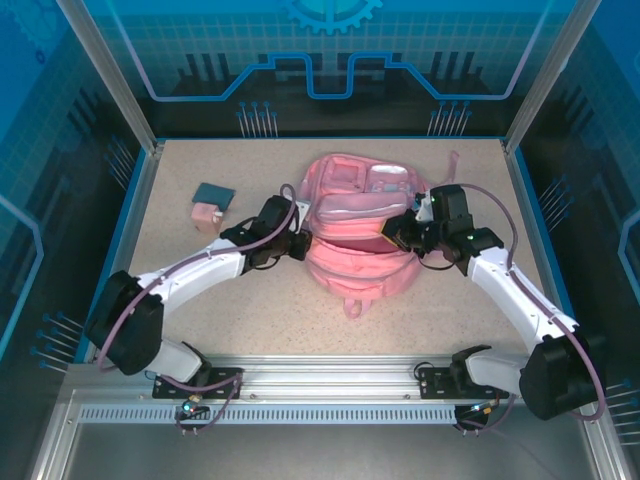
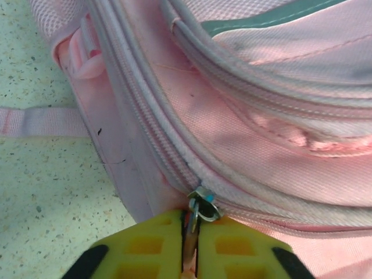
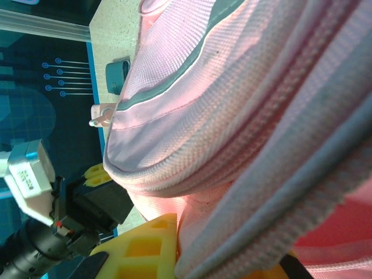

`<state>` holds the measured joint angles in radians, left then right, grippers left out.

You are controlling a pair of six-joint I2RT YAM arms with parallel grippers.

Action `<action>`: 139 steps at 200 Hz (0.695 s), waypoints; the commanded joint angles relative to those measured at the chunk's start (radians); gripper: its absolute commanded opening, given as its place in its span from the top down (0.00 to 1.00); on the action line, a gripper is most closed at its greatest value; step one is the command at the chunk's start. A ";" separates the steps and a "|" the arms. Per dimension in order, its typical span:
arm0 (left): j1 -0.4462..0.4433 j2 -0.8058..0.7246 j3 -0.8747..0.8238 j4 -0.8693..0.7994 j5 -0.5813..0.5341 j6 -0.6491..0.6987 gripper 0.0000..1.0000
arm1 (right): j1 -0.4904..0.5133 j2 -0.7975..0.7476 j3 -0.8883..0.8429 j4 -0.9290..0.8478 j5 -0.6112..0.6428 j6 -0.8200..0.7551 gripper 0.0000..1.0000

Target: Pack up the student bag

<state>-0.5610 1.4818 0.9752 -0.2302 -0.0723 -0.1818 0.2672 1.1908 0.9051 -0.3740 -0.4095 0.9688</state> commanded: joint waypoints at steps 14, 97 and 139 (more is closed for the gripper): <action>0.110 0.012 0.049 -0.048 -0.135 -0.021 0.67 | -0.063 -0.018 0.043 -0.010 -0.032 -0.053 1.00; 0.268 -0.296 -0.024 -0.259 -0.283 -0.356 0.06 | -0.028 0.042 0.065 0.036 -0.044 -0.047 1.00; 0.432 -0.282 0.018 -0.399 -0.342 -0.525 0.01 | 0.017 0.089 0.080 0.065 -0.042 -0.038 1.00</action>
<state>-0.2153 1.1793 0.9695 -0.4965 -0.3573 -0.5541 0.2493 1.2533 0.9443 -0.3748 -0.4297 0.9592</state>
